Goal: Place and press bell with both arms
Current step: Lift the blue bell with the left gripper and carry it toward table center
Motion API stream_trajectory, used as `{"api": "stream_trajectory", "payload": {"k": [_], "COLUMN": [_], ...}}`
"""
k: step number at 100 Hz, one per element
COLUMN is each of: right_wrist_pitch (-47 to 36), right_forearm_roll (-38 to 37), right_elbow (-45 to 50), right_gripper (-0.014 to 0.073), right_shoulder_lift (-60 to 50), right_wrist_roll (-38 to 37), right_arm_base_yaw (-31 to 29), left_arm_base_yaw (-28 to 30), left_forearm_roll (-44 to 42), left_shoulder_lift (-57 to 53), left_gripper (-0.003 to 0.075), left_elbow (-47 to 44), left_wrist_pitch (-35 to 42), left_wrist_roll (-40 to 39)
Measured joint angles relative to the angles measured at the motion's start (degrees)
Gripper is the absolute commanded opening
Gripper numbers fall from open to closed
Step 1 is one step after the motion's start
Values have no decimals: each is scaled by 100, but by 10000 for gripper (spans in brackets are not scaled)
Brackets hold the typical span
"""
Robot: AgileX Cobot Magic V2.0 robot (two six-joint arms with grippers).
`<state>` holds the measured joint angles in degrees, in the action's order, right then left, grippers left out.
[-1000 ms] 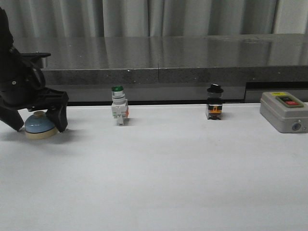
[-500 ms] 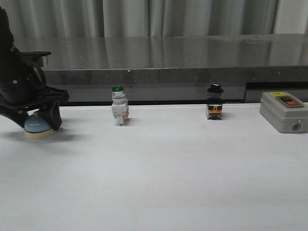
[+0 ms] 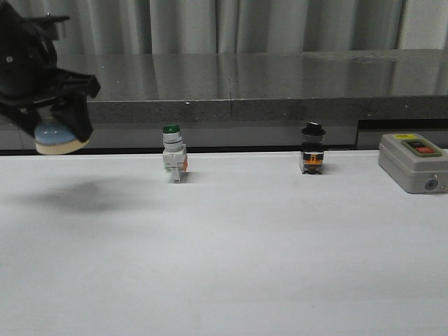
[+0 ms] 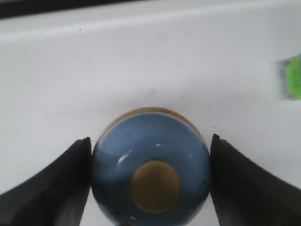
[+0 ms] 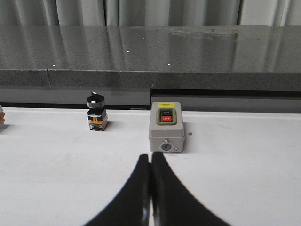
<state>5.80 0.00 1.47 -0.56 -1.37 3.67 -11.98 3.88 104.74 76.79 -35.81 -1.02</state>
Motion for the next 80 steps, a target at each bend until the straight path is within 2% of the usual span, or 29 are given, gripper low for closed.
{"api": "stream_trajectory", "payload": {"k": [18, 34, 53, 80], "right_wrist_pitch": [0, 0, 0, 0], "right_forearm_roll": [0, 0, 0, 0], "right_elbow": [0, 0, 0, 0], "right_gripper": [-69, -69, -69, -69], "right_shoulder_lift": [0, 0, 0, 0], "right_wrist_roll": [0, 0, 0, 0], "right_arm_base_yaw": [0, 0, 0, 0], "left_arm_base_yaw": [-593, -1266, -2075, -2729], "left_forearm_roll": [0, 0, 10, 11], "left_shoulder_lift": [-572, -640, -383, 418], "left_gripper": [146, 146, 146, 146], "left_elbow": [0, 54, 67, 512], "left_wrist_pitch": [-144, -198, 130, 356], "left_wrist_roll": [9, 20, 41, 41]}}
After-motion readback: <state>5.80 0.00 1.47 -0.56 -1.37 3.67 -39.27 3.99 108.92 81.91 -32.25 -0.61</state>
